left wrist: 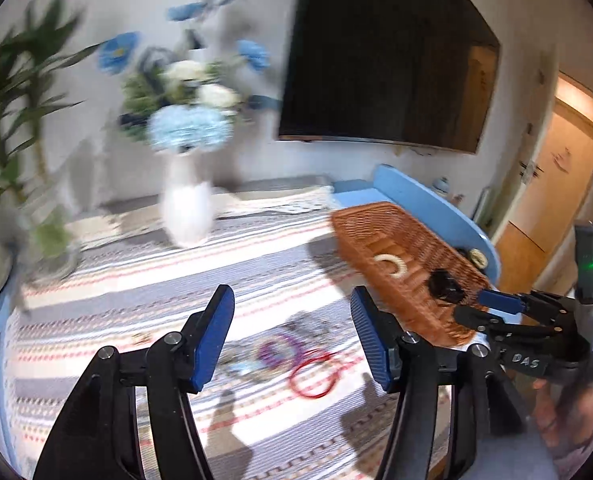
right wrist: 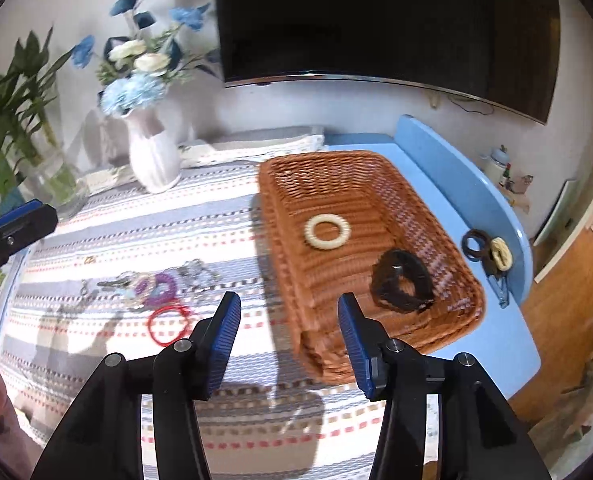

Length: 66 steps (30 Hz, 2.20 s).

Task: Organize jewelry
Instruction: 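Withdraw both open tools from basket back toward the jewelry, then grasp clear crystal bracelet with left tool while right tool grasps red string bracelet, then carry both bracelets over wicker basket and open both tools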

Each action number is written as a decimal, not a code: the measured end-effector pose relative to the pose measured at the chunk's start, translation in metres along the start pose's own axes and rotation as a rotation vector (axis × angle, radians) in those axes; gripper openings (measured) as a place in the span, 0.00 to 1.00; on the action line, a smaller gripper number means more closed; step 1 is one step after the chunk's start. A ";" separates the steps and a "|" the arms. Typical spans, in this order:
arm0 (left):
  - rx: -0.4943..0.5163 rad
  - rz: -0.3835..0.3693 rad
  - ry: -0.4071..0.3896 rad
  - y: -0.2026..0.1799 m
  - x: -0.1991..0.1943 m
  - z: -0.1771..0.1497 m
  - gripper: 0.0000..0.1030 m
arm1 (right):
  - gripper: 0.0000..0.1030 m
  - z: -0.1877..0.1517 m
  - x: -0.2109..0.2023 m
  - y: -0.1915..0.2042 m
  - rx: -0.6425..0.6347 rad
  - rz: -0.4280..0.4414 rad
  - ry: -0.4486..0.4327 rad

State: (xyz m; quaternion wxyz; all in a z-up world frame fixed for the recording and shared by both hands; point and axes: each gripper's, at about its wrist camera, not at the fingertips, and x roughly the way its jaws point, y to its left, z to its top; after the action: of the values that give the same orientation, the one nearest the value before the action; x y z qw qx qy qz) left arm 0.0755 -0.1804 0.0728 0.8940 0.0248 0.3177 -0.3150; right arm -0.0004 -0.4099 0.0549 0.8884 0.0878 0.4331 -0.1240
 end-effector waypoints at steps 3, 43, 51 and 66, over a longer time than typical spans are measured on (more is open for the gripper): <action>-0.028 0.041 -0.006 0.027 -0.011 -0.013 0.60 | 0.52 -0.003 0.001 0.011 -0.005 0.031 0.006; 0.323 -0.139 0.389 -0.004 0.138 -0.065 0.07 | 0.04 -0.042 0.125 0.080 -0.055 0.136 0.116; 0.290 -0.170 0.317 -0.001 0.107 -0.056 0.06 | 0.04 -0.050 0.099 0.062 -0.028 0.161 0.086; 0.289 -0.265 0.187 -0.053 0.072 0.002 0.06 | 0.04 -0.020 0.009 0.005 0.056 0.179 -0.122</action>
State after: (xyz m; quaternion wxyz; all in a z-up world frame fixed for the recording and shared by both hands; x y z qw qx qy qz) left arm 0.0892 -0.2621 0.0408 0.7985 0.1399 0.3513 -0.4684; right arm -0.0082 -0.4008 0.0358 0.9179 0.1431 0.3649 -0.0613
